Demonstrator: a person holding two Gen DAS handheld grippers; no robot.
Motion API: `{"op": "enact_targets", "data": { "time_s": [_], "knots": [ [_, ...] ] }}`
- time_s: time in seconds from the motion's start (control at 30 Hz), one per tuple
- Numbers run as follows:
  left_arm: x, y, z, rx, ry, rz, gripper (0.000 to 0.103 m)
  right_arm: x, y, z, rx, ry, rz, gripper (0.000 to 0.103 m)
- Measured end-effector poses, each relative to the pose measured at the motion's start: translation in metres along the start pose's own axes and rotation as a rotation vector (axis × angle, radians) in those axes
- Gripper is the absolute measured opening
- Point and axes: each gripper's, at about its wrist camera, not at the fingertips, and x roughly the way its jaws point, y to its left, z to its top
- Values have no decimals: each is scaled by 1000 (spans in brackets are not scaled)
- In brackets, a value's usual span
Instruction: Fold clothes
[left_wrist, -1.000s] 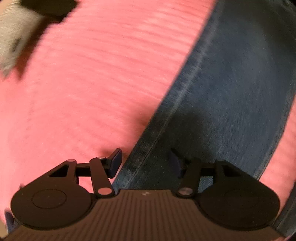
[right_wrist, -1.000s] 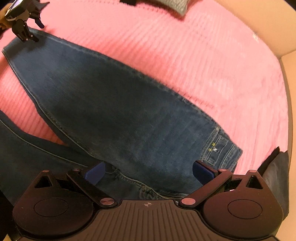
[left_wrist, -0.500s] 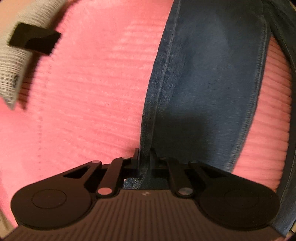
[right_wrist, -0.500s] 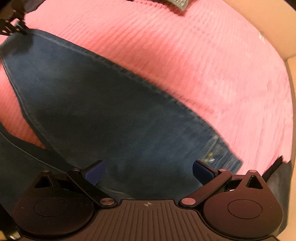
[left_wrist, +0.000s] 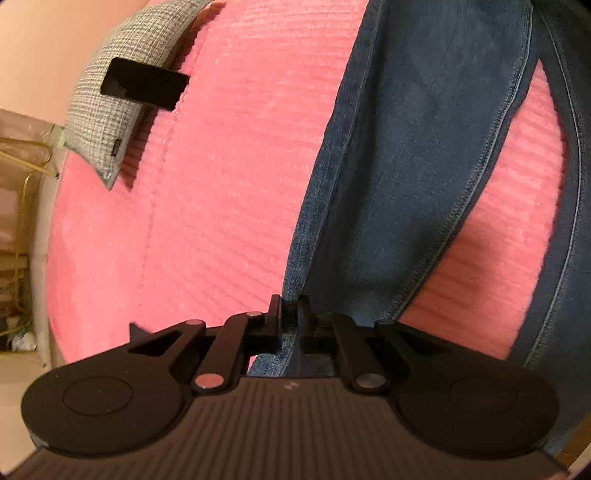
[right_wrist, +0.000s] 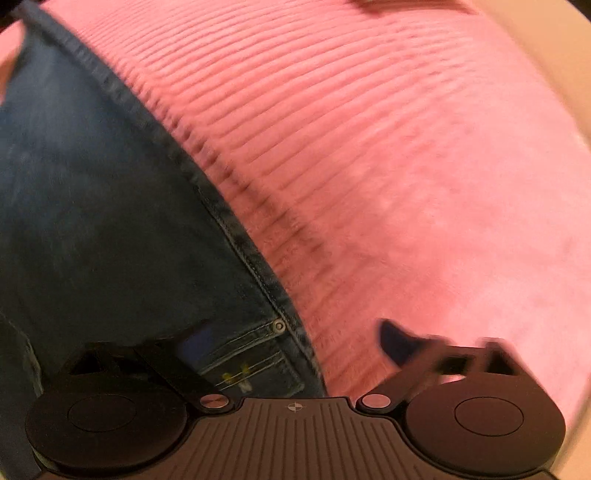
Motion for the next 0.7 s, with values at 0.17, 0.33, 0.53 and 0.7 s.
{"op": "enact_targets", "data": {
  "time_s": [0.17,0.33,0.53,0.7],
  "knots": [
    [-16,-12,4,13,56,30,5,26,-6,-4,-36,24,169,52],
    [-32,-4,11,8,71,88,5,-17,20,-17,6,-52,57,17],
    [-110,3,-5,-59,-92,281,5,-143,109,-73,5,-287,-266,17],
    [-161,-68,-68,-76,-162,222,5,-196,250,-159,102,-352,-459,17]
  ]
}}
